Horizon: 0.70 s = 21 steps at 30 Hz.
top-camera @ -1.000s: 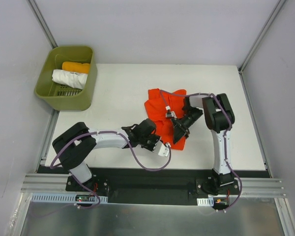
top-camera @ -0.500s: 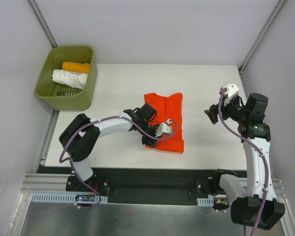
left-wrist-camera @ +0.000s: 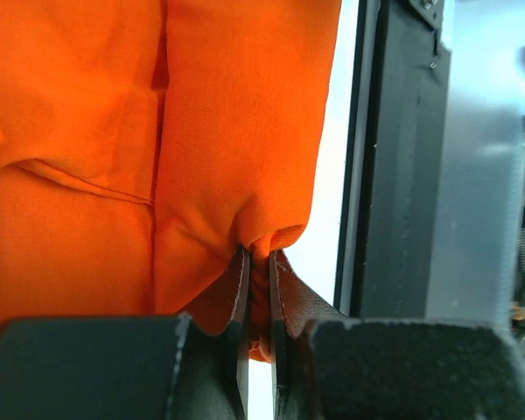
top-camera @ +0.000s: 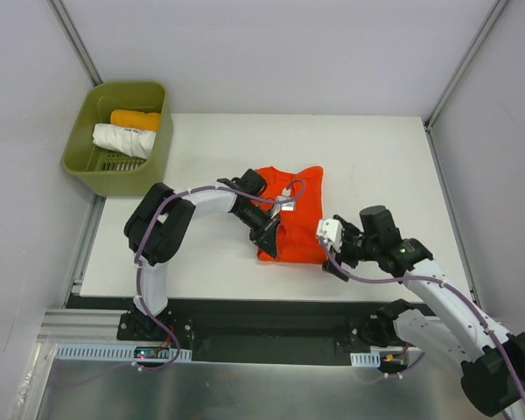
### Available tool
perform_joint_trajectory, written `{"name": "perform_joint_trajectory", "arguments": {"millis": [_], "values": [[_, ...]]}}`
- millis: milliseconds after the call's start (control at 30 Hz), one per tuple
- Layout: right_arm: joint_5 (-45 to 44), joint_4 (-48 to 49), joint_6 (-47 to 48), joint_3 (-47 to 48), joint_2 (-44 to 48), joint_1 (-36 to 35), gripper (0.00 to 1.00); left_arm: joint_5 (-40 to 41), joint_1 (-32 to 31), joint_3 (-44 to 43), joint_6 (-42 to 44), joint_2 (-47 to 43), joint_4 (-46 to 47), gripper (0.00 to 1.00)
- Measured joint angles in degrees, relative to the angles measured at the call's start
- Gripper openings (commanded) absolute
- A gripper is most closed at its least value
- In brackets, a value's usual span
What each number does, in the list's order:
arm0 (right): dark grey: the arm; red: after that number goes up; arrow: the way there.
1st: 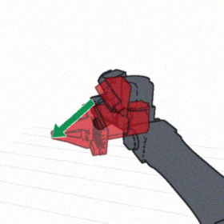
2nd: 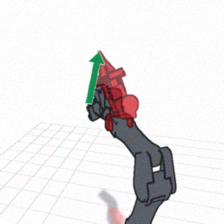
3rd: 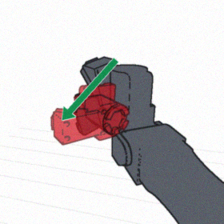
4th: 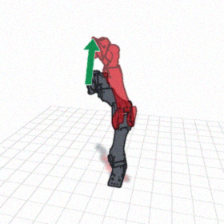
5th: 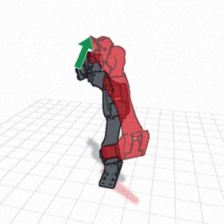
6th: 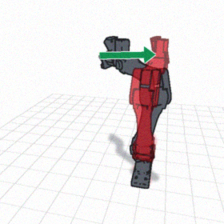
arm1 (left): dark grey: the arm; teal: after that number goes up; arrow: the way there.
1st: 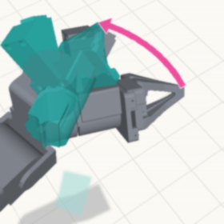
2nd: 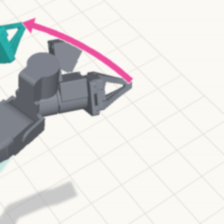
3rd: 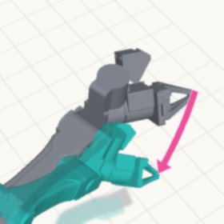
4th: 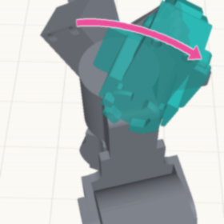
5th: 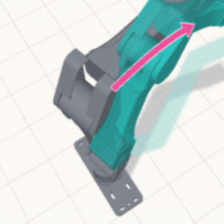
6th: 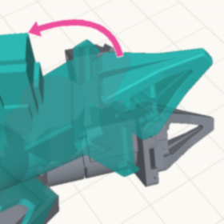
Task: Roll the t-shirts
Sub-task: Roll the T-shirt to the center of the board.
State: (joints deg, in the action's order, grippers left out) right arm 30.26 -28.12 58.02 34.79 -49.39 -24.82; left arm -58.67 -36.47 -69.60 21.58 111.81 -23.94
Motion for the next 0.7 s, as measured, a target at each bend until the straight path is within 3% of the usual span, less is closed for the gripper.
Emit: {"name": "perform_joint_trajectory", "arguments": {"millis": [233, 467, 600, 700], "values": [[-4.04, 4.44, 4.52, -1.31, -5.38, -10.60, 0.96, -4.33, 1.31, -2.38, -3.13, 3.72, -0.55, 0.00], [-6.40, 9.99, 6.21, -1.51, -14.08, -12.61, 0.99, -6.29, 2.40, -2.58, -4.28, 4.28, -0.52, 0.00], [-7.23, 13.51, 6.73, -1.51, -17.92, -12.79, 0.89, -7.41, 3.58, -2.58, -4.57, 4.33, -0.52, 0.00], [-7.61, 15.63, 7.02, -1.51, -20.59, -13.07, 0.75, -8.17, 4.33, -2.58, -4.81, 4.35, -0.55, 0.00]]}}
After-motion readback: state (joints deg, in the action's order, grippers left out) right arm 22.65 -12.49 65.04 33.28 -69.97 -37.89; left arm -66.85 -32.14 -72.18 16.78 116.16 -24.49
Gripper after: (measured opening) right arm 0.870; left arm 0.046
